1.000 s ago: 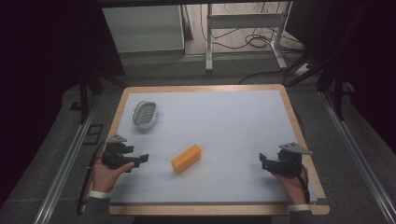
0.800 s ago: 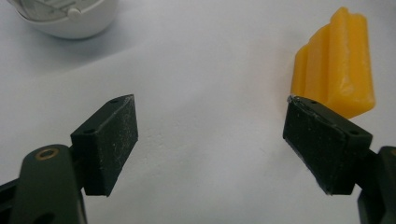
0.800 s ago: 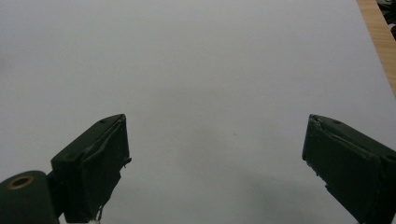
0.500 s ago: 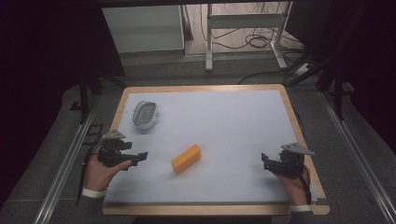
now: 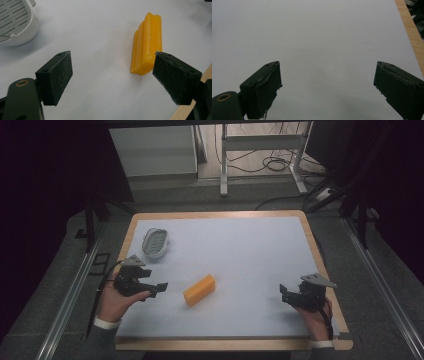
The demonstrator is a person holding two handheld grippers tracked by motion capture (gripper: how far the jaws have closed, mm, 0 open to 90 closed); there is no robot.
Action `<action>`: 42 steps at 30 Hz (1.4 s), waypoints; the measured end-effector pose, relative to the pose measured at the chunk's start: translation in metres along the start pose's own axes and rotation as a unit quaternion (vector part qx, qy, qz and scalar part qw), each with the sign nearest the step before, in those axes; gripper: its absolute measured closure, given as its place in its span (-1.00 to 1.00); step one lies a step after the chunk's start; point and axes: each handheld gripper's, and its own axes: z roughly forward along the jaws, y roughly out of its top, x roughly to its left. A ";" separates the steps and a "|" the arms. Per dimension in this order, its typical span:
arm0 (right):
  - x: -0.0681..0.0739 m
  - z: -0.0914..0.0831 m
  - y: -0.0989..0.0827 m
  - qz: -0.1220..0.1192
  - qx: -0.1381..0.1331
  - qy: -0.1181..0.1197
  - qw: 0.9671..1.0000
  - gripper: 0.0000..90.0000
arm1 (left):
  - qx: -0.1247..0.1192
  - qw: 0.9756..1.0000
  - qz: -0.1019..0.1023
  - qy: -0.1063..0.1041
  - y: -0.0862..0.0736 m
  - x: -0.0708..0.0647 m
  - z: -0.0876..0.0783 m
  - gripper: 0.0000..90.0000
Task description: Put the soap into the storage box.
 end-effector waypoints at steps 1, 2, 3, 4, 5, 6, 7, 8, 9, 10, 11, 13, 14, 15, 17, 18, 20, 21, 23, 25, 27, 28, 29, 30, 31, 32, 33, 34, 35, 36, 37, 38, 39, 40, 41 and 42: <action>-0.001 0.000 0.000 0.001 -0.001 -0.001 1.000 -0.83 | 0.000 1.000 0.002 -0.001 0.001 -0.001 0.000 -0.63; -0.001 0.000 0.000 0.002 -0.001 -0.001 1.000 -0.83 | -0.001 1.000 0.005 0.000 0.003 -0.004 0.001 -0.63; -0.002 -0.001 0.000 0.003 -0.002 -0.002 1.000 -0.83 | 0.001 1.000 0.007 0.002 0.005 -0.007 0.002 -0.63; -0.002 -0.001 0.000 0.005 -0.004 -0.003 1.000 -0.83 | 0.002 1.000 0.012 0.004 0.006 -0.010 0.002 -0.63; -0.002 -0.001 0.000 0.005 -0.004 -0.003 1.000 -0.83 | 0.002 1.000 0.018 0.005 0.007 -0.012 0.003 -0.63; -0.002 -0.001 0.000 0.004 -0.004 -0.003 1.000 -0.83 | 0.002 1.000 0.022 0.002 0.008 -0.016 0.004 -0.63; -0.002 -0.001 0.000 0.004 -0.004 -0.003 1.000 -0.83 | 0.005 1.000 0.026 -0.002 0.009 -0.019 0.005 -0.64; -0.002 -0.002 0.000 0.004 -0.004 -0.004 1.000 -0.83 | 0.007 1.000 0.029 -0.002 0.009 -0.021 0.007 -0.64; -0.002 -0.002 0.000 0.003 -0.005 -0.004 1.000 -0.83 | 0.011 0.999 0.031 -0.002 0.009 -0.023 0.009 -0.64; -0.001 -0.002 0.001 0.003 -0.005 -0.004 1.000 -0.83 | 0.012 0.999 0.031 -0.003 0.010 -0.024 0.011 -0.63; -0.001 -0.003 0.001 0.002 -0.005 -0.003 1.000 -0.83 | 0.014 0.999 0.032 -0.004 0.010 -0.026 0.013 -0.64; 0.001 -0.003 0.001 0.001 -0.006 -0.003 1.000 -0.83 | 0.018 0.999 0.037 -0.007 0.012 -0.029 0.017 -0.63; 0.001 -0.003 0.001 -0.001 -0.005 -0.002 1.000 -0.83 | 0.019 0.999 0.039 -0.008 0.013 -0.030 0.018 -0.64; 0.001 -0.003 0.001 -0.001 -0.004 -0.002 1.000 -0.83 | 0.021 0.999 0.042 -0.009 0.014 -0.032 0.020 -0.63; 0.001 -0.003 0.001 -0.001 -0.003 -0.003 1.000 -0.83 | 0.023 0.999 0.042 -0.014 0.017 -0.034 0.024 -0.63; 0.001 -0.003 0.001 -0.001 -0.003 -0.003 1.000 -0.83 | 0.025 0.999 0.045 -0.014 0.019 -0.034 0.026 -0.64; 0.000 -0.002 0.001 0.000 -0.002 -0.004 1.000 -0.83 | 0.024 0.999 0.042 -0.012 0.020 -0.036 0.029 -0.62; 0.000 -0.002 0.001 0.000 -0.002 -0.004 1.000 -0.83 | 0.024 0.999 0.042 -0.012 0.021 -0.037 0.031 -0.61; 0.000 -0.002 0.000 0.000 -0.001 -0.005 1.000 -0.83 | 0.030 0.998 0.045 -0.014 0.022 -0.040 0.034 -0.60; -0.001 -0.002 0.000 0.001 -0.001 -0.004 1.000 -0.83 | 0.036 0.998 0.047 -0.015 0.023 -0.042 0.038 -0.60; 0.000 -0.002 0.000 0.000 -0.001 -0.004 1.000 -0.83 | 0.041 0.998 0.051 -0.015 0.023 -0.044 0.042 -0.60; 0.000 -0.002 0.000 -0.001 -0.002 -0.003 1.000 -0.83 | 0.044 0.997 0.054 -0.015 0.024 -0.045 0.044 -0.57; 0.000 -0.002 0.000 -0.002 -0.001 -0.003 1.000 -0.83 | 0.046 0.997 0.054 -0.016 0.025 -0.047 0.046 -0.56; 0.000 -0.001 0.000 -0.004 0.000 -0.003 1.000 -0.83 | 0.046 0.997 0.054 -0.019 0.025 -0.047 0.048 -0.55; 0.000 -0.001 0.000 -0.003 0.000 -0.003 1.000 -0.83 | 0.049 0.997 0.056 -0.019 0.026 -0.048 0.050 -0.55; 0.000 -0.001 -0.001 -0.004 0.001 -0.004 1.000 -0.83 | 0.052 0.997 0.059 -0.013 0.027 -0.049 0.052 -0.54; 0.000 0.000 -0.001 -0.005 0.002 -0.004 1.000 -0.83 | 0.056 0.996 0.063 -0.006 0.028 -0.051 0.054 -0.54; 0.000 0.000 -0.001 -0.004 0.003 -0.004 1.000 -0.83 | 0.059 0.996 0.066 -0.005 0.029 -0.052 0.057 -0.54; 0.000 0.000 -0.001 -0.003 0.004 -0.004 1.000 -0.83 | 0.060 0.996 0.065 -0.010 0.029 -0.052 0.059 -0.54; 0.000 0.000 -0.001 -0.003 0.004 -0.004 1.000 -0.83 | 0.062 0.996 0.062 -0.013 0.030 -0.052 0.062 -0.54; 0.000 0.001 -0.001 -0.003 0.004 -0.005 1.000 -0.83 | 0.066 0.996 0.064 -0.011 0.031 -0.052 0.065 -0.54; 0.000 0.001 -0.001 -0.003 0.005 -0.005 1.000 -0.83 | 0.070 0.995 0.065 -0.011 0.032 -0.052 0.068 -0.54; -0.001 0.001 -0.001 -0.003 0.005 -0.006 1.000 -0.83 | 0.071 0.995 0.065 -0.012 0.032 -0.053 0.071 -0.54; -0.001 0.000 -0.001 -0.002 0.005 -0.006 1.000 -0.83 | 0.075 0.995 0.066 -0.014 0.033 -0.053 0.073 -0.54; -0.001 0.001 -0.002 -0.001 0.004 -0.007 1.000 -0.83 | 0.076 0.995 0.066 -0.015 0.034 -0.055 0.076 -0.54; -0.001 0.001 -0.002 -0.001 0.004 -0.007 1.000 -0.83 | 0.078 0.995 0.068 -0.017 0.034 -0.056 0.078 -0.54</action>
